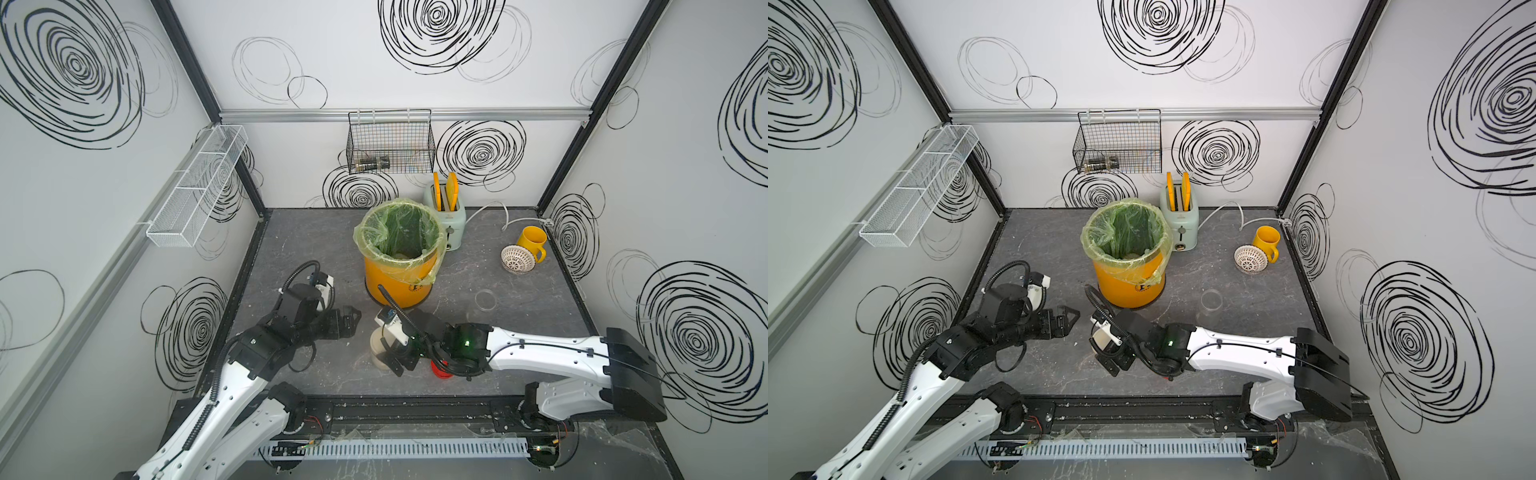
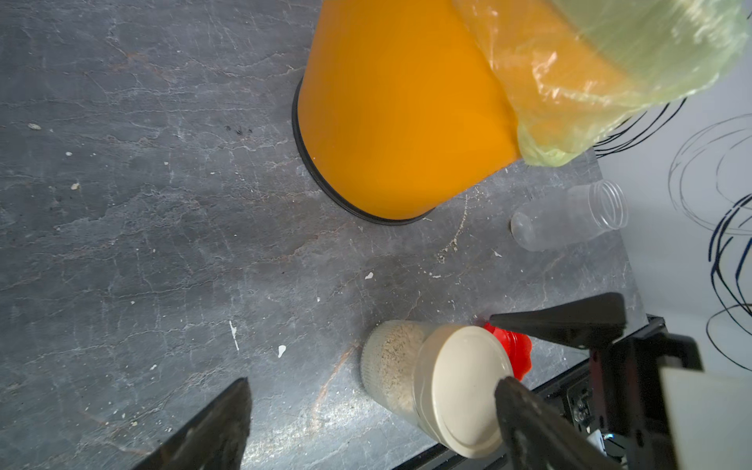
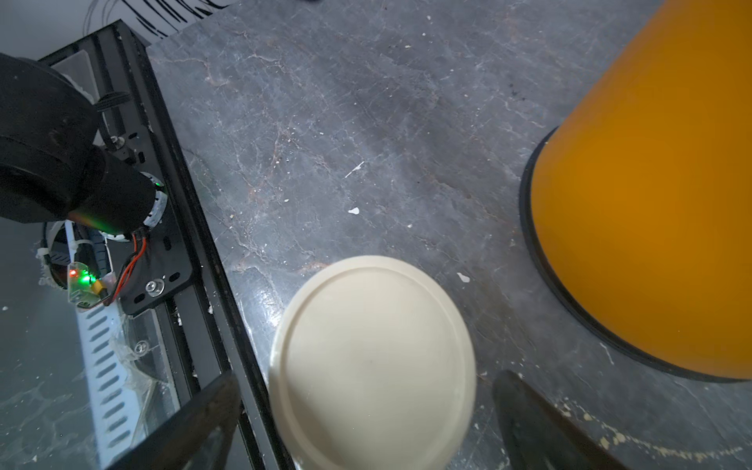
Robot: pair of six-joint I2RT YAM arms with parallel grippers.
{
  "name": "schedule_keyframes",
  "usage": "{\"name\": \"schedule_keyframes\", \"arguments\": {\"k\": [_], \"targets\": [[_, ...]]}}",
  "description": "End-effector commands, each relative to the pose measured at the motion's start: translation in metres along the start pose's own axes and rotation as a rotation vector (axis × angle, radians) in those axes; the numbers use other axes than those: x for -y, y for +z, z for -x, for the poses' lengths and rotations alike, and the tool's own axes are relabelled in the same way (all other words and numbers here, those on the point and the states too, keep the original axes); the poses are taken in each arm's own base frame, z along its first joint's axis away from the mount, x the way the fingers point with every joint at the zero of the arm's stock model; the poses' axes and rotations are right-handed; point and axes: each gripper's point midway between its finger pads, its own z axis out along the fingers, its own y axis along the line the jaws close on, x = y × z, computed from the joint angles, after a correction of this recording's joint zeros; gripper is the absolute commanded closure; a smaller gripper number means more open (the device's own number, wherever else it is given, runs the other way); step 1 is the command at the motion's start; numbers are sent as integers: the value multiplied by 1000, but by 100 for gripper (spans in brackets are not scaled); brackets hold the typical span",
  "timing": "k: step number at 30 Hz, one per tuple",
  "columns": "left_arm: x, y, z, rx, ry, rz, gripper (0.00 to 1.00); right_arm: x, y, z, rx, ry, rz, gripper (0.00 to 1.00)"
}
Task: Empty expired oatmeal from jars
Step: Pick up the jar from the center of the board.
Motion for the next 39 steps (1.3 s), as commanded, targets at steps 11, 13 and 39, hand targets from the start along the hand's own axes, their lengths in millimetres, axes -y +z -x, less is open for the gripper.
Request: {"name": "schedule_keyframes", "arguments": {"k": [11, 13, 39], "targets": [[3, 3, -2, -14, 19, -30, 4, 6, 41, -19, -224, -36, -105, 2], [3, 3, -2, -14, 20, -31, 4, 8, 46, -20, -227, -36, -117, 2], [77, -12, 25, 274, 364, -214, 4, 74, -81, 41, 152, 278, -24, 44]]}}
